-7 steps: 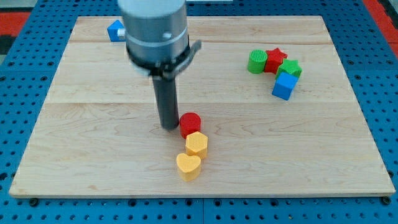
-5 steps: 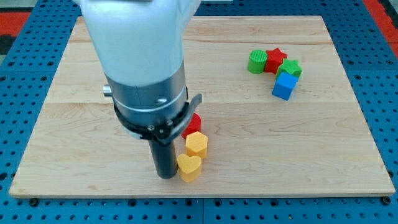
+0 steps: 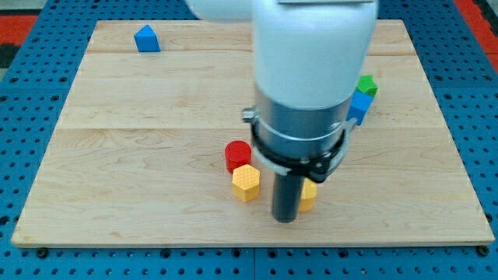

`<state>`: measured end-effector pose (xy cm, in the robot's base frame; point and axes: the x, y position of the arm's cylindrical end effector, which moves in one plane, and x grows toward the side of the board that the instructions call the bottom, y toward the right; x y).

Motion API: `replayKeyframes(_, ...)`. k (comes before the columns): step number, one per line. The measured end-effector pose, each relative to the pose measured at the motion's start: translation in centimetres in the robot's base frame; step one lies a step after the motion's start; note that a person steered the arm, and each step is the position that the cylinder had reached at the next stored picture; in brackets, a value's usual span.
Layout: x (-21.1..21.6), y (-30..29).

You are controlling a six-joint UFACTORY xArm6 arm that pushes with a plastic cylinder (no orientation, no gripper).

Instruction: Place the yellow heart to the right side of the blue triangle

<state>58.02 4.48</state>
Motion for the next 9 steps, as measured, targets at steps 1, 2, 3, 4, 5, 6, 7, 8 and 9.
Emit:
replayKeyframes(1,-0.5,0.3)
replayKeyframes(2,2.3,2.9)
replayKeyframes(3,1.5,4.7)
replayKeyframes(4,-1.1,3.5)
replayKeyframes(5,-4.7,1.7)
replayKeyframes(6,-9.6,1.2)
replayKeyframes(7,-11.6,-1.7)
replayKeyframes(8,-12.0,-4.6)
replayKeyframes(9,-18.1,-5.7)
